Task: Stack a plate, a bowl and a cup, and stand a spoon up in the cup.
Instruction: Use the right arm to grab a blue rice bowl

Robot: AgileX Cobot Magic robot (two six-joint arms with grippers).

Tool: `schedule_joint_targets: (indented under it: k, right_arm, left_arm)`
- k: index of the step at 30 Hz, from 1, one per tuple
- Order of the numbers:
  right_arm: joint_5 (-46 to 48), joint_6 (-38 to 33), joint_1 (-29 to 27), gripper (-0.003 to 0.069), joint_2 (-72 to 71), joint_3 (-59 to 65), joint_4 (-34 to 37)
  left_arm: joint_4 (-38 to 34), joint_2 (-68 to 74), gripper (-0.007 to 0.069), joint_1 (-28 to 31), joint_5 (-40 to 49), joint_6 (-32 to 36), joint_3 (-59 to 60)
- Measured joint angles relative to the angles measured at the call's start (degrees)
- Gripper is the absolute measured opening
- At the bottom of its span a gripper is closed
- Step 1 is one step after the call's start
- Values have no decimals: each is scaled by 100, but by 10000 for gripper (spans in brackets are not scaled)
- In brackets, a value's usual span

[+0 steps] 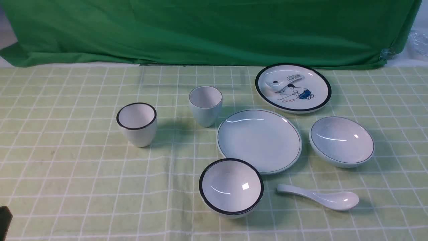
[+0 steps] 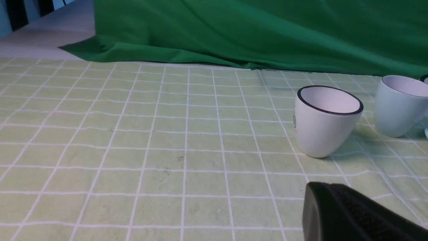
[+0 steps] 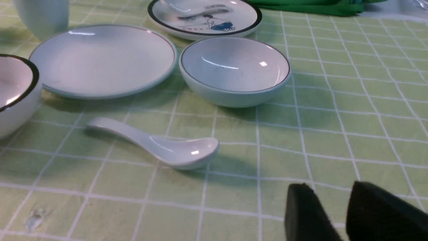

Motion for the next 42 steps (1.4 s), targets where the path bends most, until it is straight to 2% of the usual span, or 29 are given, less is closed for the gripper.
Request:
schedule_joint_targets:
  k: [16,19,23,26,29,32,36,39,42]
  right_arm:
    - [0,0,0,238,0,0,0]
    - [0,0,0,238,0,0,0]
    - [0,0,0,238,0,0,0]
    - [0,0,0,238,0,0,0]
    - [0,0,0,238,0,0,0]
    - [0,0,0,238,0,0,0]
    - [0,0,0,238,0,0,0]
    - [0,0,0,238,0,0,0]
    - [0,0,0,238,0,0,0]
  left_arm:
    - [-31,0,9,0,-23,0,0]
    - [-982,0,9,0,-353,-223,0]
    - [-2685,0,9,0,-1122,-501,0]
    - [-3243,0,9,0,-1643,-549,0]
    - [-3347,0,9,0,-1887,-649,-29]
    - [-3057,17,9,-53,-1074,-696,-574]
    - [-2430,628,9,-219,330,-265,-1706]
    - [-2247,1810,9,-307,1598,667,-2826]
    - [-2337,3102,9,-400,2422,1538,-3553]
